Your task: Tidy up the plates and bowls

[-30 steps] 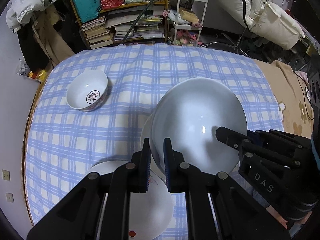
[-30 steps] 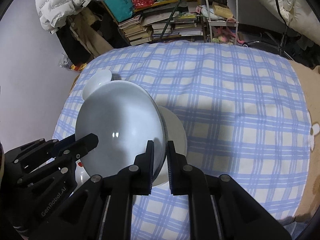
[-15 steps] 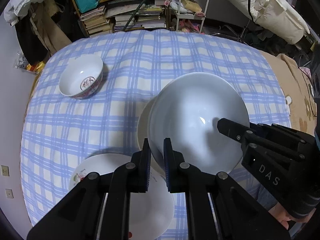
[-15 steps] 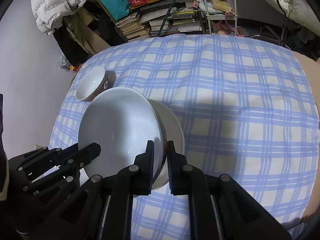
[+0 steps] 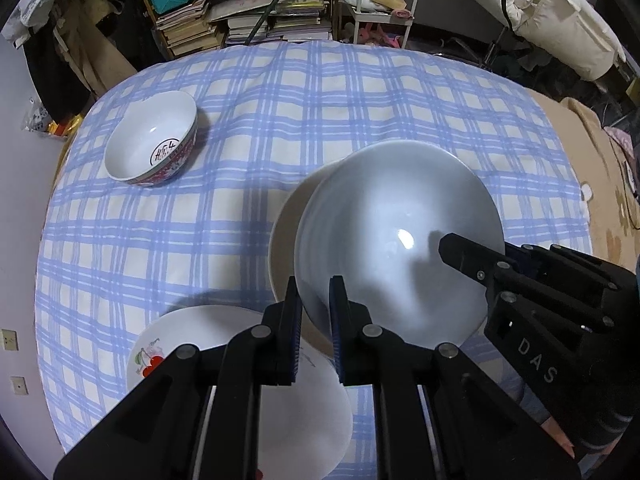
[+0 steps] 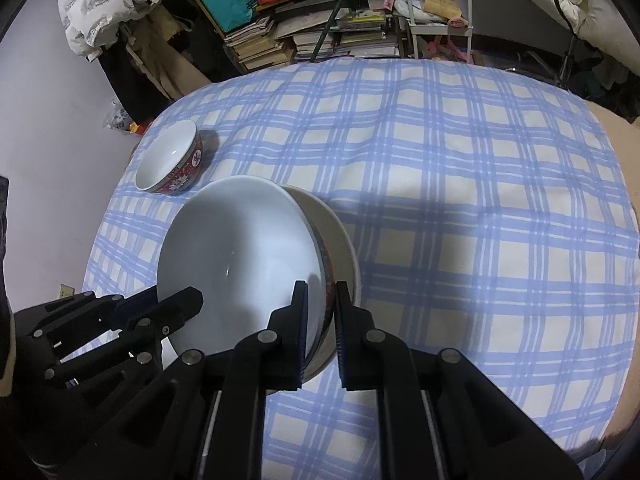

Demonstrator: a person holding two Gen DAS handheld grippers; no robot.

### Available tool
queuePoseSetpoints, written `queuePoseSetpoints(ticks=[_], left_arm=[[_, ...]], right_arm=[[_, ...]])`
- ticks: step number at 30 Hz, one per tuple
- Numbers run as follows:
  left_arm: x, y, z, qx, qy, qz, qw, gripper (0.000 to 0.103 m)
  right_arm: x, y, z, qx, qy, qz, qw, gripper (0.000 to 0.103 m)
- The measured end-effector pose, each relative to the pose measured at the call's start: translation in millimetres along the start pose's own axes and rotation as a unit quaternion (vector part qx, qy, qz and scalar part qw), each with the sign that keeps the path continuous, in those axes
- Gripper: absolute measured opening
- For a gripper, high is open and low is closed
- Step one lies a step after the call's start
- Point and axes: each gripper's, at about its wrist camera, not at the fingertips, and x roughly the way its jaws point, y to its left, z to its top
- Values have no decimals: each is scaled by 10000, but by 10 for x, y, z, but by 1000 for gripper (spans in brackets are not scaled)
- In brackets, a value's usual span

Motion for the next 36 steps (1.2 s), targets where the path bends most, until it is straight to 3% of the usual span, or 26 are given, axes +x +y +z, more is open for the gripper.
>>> queuePoseSetpoints(ticks=[15, 22, 36], left_arm=[[110, 46, -13, 7, 108, 22, 9999, 13], [78, 37, -19, 58, 35, 111, 9999, 13], [-104, 376, -79, -323, -108, 154, 9993, 16]], right_arm=[[102, 21, 0, -176, -56, -127, 9997, 14], [150, 159, -30, -652, -54, -350, 9972, 18], [-33, 93, 7, -328, -237, -334, 9986, 18]])
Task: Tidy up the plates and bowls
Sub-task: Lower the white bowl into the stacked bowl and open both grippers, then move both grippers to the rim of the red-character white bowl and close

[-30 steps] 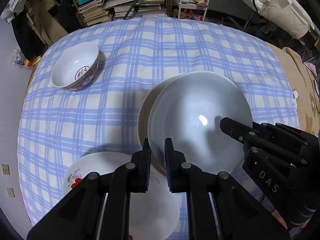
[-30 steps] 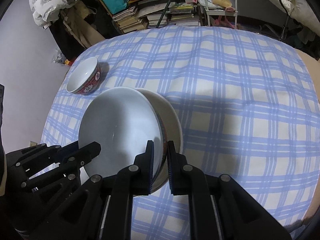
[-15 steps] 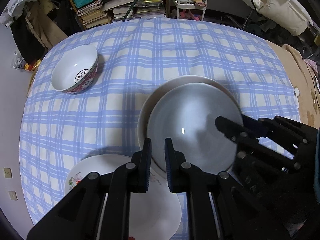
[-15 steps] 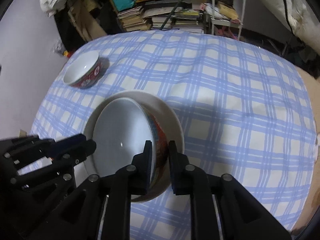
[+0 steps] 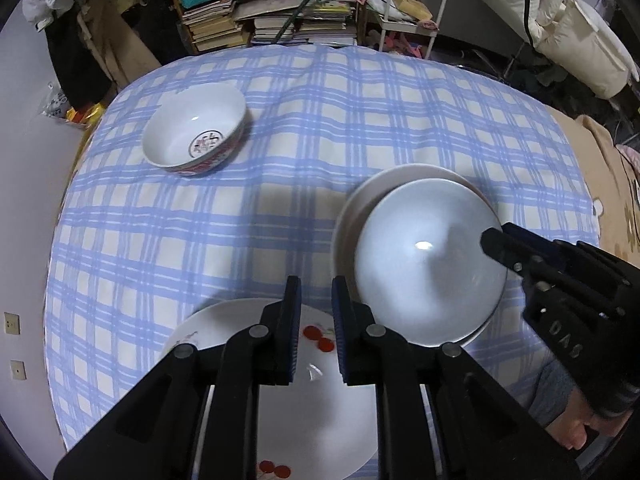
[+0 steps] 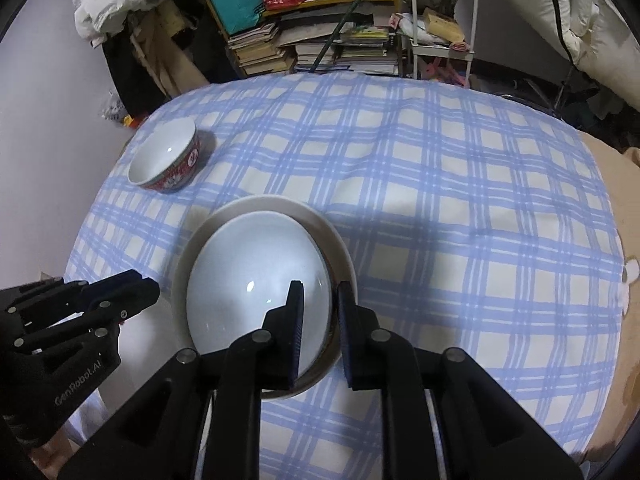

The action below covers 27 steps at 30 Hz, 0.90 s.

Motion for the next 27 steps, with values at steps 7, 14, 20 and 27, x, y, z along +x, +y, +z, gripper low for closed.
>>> queuePoseSetpoints(ticks=[7, 14, 20, 27], left_arm=[[-159, 203, 16, -109, -128, 177, 9997, 20], [-446, 456, 64, -123, -517, 472, 9975, 41], [-688, 641, 89, 3, -876, 801, 9929, 69], [-767, 938, 141, -147, -920, 1058, 9900, 81]], right_arm=[[-196, 2, 86, 396, -268, 368, 9982, 36], [-339, 224, 231, 202, -464, 383, 9980, 59], [-370, 475, 335, -59, -678, 253, 9974, 87], [-387, 696, 487, -118, -1035, 440, 9936, 103]])
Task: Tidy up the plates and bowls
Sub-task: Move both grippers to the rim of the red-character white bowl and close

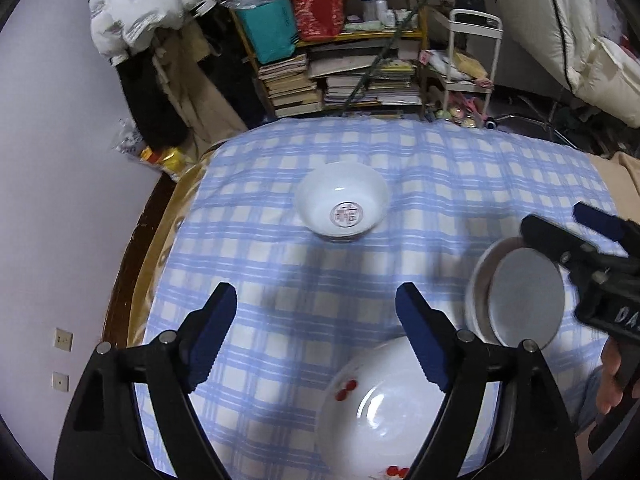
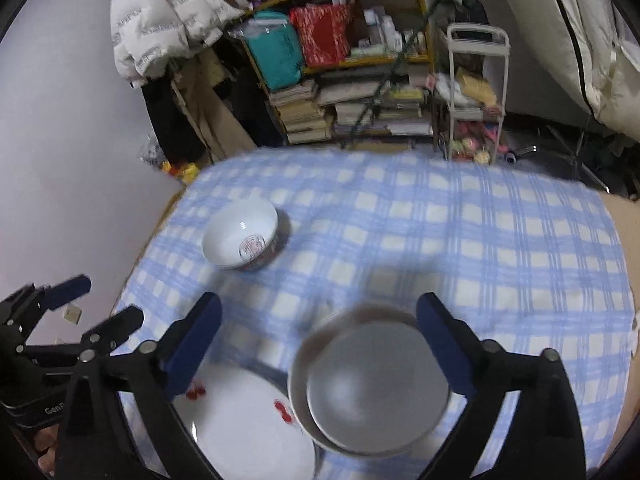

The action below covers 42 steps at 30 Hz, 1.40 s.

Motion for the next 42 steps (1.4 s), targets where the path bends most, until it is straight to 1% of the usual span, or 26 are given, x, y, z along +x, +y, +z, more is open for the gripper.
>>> queuePoseSetpoints(ticks=[2, 5, 8, 12, 15, 19, 22, 25, 28, 30, 32, 34, 39, 41, 42], left_arm=[[45, 103, 0, -88, 40, 17, 10000, 81], [138, 262, 10, -220, 136, 41, 9997, 81], [200, 357, 23, -249, 130, 27, 9996, 81], [315, 484, 55, -484, 156, 68, 9987, 81], [357, 522, 64, -567, 29, 162, 9983, 81], [496, 563, 125, -585, 71, 164, 9981, 81], [664, 619, 205, -654, 143, 123, 9977, 81], [846, 647, 308, -714, 240, 8, 9972, 81], [1030, 673, 406, -833, 325, -139, 9959, 81], [1169, 670, 464, -883, 390, -141, 9952, 81], [1298, 654, 517, -915, 464, -176, 9946, 81], [1390, 626, 544, -926, 524, -204, 9941, 81], [1632, 537, 588, -874, 734, -185, 9933, 81], [1717, 519, 589, -882, 813, -171, 9926, 81], [1751, 513, 588, -880, 846, -165, 9924, 81]], right_arm=[[10, 43, 56, -23, -109, -34, 9999, 103], [81, 98, 148, -79, -96, -95, 9999, 103], [150, 139, 220, -108, -68, -90, 9999, 103], [281, 235, 305, -337, 117, -121, 9993, 103], [405, 302, 344, -525, 186, -289, 9980, 103], [605, 366, 393, -638, 302, -191, 9973, 103], [772, 436, 424, -782, 346, -227, 9961, 103], [925, 489, 442, -917, 422, -231, 9946, 103], [1053, 489, 464, -870, 511, -141, 9948, 103], [1141, 480, 486, -845, 581, -88, 9947, 103], [1256, 474, 516, -849, 665, -22, 9942, 97], [1362, 469, 533, -861, 753, 54, 9934, 94], [1584, 443, 571, -811, 914, 114, 9924, 92], [1676, 421, 575, -764, 1006, 137, 9919, 84], [1729, 413, 581, -747, 1070, 162, 9913, 83]])
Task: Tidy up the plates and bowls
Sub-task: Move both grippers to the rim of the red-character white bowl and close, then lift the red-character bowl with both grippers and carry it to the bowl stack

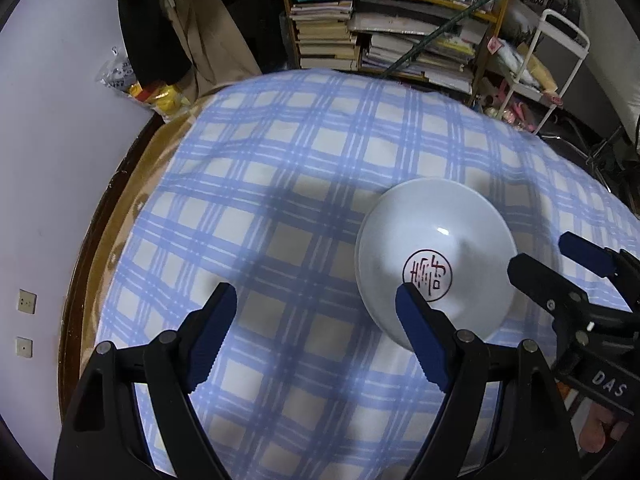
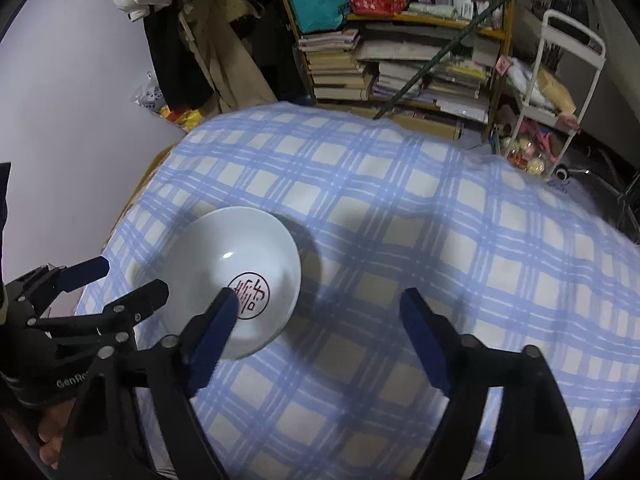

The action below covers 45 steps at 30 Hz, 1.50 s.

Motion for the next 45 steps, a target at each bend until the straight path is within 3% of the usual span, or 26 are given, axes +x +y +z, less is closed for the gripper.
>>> queuePoseSetpoints(ticks=[6, 9, 12, 14, 16, 17, 25, 36, 45], left_arm=[[170, -15, -10, -81, 120, 102, 9998, 78], [255, -23, -5, -84, 167, 140, 9997, 66], [320, -23, -3, -223, 252, -104, 9994, 44], [320, -32, -10, -390, 244, -231, 9987, 33], [305, -59, -16, -493, 276, -431, 9975, 14], [302, -81, -15, -490, 318, -493, 9971, 11], [169, -150, -91, -503, 531, -707, 9948, 12], [-402, -524, -257, -170, 131, -774, 9968, 12], [-733, -862, -441, 31, 27, -906, 9959, 12]], right_arm=[[286, -16, 33, 136, 326, 314, 9989, 78], [411, -16, 42, 239, 496, 411, 9976, 74], [495, 24, 35, 163, 629, 462, 9968, 56], [533, 48, 22, 165, 749, 602, 9952, 32], [552, 66, 17, 270, 862, 769, 9929, 19], [552, 76, 15, 273, 896, 774, 9926, 18], [379, 101, -17, 42, 930, 477, 9945, 15], [-200, -67, -197, 65, 677, 331, 9971, 15], [-641, -372, -452, 508, 408, 339, 9973, 15]])
